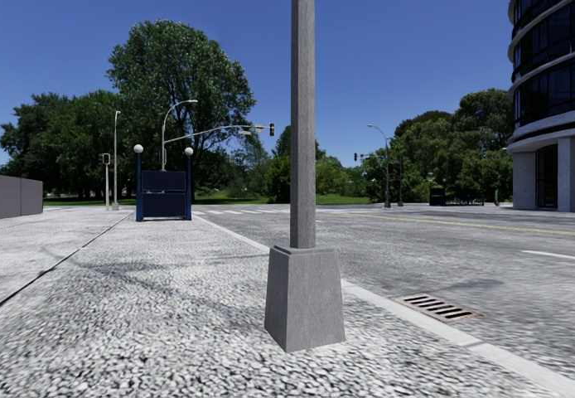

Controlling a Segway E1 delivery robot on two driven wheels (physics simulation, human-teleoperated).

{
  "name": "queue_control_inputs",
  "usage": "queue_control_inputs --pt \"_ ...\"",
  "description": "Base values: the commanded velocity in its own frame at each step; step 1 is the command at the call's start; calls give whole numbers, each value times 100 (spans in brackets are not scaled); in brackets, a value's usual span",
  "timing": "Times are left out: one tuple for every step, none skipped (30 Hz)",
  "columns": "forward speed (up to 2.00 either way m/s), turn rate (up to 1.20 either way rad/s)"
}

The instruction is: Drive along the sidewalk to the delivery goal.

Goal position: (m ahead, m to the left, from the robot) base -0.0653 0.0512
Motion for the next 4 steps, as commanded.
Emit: queue_control_inputs --pt "0 0" --pt "0 0" --pt "0 0" --pt "0 0"
